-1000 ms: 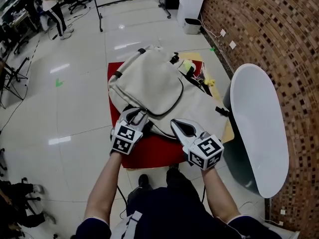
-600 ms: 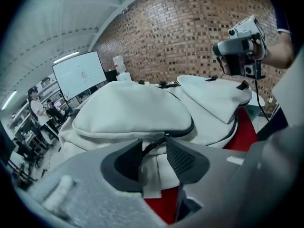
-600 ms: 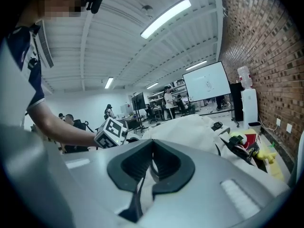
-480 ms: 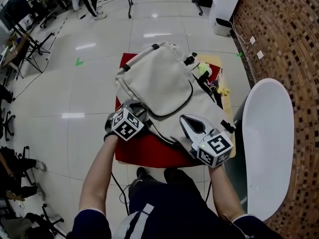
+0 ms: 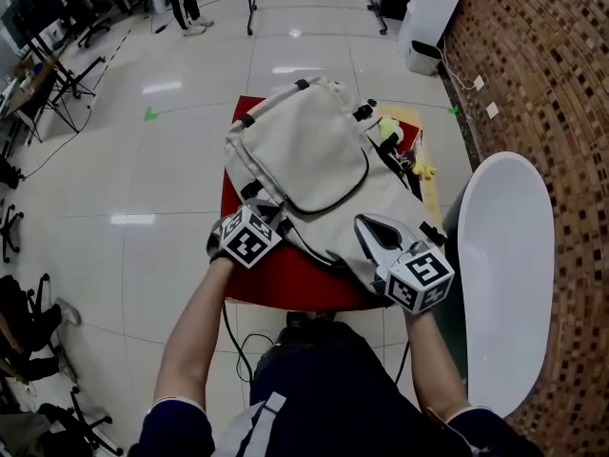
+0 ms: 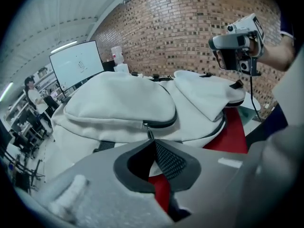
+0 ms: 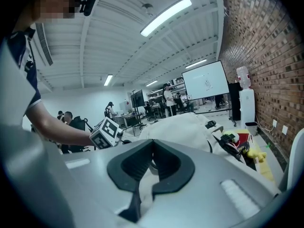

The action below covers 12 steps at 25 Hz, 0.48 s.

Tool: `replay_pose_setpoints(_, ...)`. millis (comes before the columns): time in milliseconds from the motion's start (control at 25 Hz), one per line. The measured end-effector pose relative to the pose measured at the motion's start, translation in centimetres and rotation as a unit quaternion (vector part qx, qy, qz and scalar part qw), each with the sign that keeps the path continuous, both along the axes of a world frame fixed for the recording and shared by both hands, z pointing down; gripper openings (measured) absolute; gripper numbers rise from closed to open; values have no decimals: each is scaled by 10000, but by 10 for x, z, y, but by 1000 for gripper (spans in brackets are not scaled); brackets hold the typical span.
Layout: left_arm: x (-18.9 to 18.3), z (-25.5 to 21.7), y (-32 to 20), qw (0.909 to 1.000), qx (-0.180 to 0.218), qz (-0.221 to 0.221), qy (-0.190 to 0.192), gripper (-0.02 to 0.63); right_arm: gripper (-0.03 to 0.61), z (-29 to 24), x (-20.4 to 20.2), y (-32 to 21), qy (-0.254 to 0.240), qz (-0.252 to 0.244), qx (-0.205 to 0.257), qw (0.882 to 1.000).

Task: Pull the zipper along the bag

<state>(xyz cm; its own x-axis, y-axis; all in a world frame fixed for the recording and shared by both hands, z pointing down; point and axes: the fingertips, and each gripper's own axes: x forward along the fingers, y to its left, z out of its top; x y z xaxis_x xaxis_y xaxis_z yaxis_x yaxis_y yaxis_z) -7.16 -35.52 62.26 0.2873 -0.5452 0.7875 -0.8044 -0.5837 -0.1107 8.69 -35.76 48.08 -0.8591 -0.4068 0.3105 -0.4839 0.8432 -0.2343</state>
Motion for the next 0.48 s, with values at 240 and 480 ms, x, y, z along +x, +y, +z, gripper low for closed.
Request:
replay_pose_setpoints(240,32,4,15,9985,-141,102,511,2,5,-5,6,18,237,53,125,9996)
replay_pose_setpoints(480,17,-11,6,9973,358,-536,348,5,5,-13,20,5,165,52,200,9997)
